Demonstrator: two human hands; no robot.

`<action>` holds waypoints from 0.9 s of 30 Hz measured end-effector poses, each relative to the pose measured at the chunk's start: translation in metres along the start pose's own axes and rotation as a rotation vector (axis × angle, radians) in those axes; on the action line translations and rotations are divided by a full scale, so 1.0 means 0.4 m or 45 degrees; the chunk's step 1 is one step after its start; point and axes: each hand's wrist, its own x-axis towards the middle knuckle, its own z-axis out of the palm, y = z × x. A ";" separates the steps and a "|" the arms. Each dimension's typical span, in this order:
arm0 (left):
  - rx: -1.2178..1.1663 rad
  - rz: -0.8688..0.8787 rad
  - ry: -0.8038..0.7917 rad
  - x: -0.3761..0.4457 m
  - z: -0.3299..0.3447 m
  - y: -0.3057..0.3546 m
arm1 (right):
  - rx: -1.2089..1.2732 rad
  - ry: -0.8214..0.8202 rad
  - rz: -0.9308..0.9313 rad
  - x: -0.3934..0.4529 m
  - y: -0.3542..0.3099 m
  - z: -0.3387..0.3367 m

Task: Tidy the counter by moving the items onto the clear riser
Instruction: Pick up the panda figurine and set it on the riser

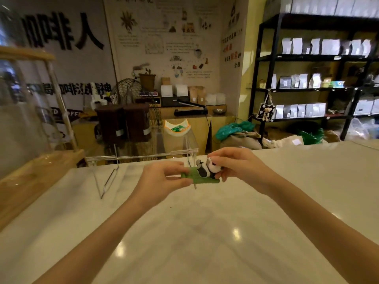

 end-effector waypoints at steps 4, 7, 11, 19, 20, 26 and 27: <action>0.059 -0.015 0.158 0.074 -0.057 0.011 | 0.208 -0.023 -0.014 0.091 -0.046 0.005; 0.032 -0.031 0.191 0.126 -0.086 0.007 | 0.287 0.006 -0.019 0.156 -0.063 0.011; 0.021 -0.065 0.218 0.194 -0.108 -0.014 | 0.349 0.074 0.006 0.240 -0.063 0.017; 0.142 -0.117 0.145 0.297 -0.097 -0.087 | 0.111 0.239 -0.046 0.363 -0.019 0.027; 0.170 -0.130 0.134 0.305 -0.094 -0.094 | 0.087 0.244 -0.050 0.370 -0.012 0.029; 0.337 -0.131 0.085 0.340 -0.080 -0.121 | 0.026 0.289 -0.025 0.405 0.028 0.031; 0.363 -0.133 0.084 0.344 -0.078 -0.125 | 0.035 0.308 -0.022 0.411 0.037 0.033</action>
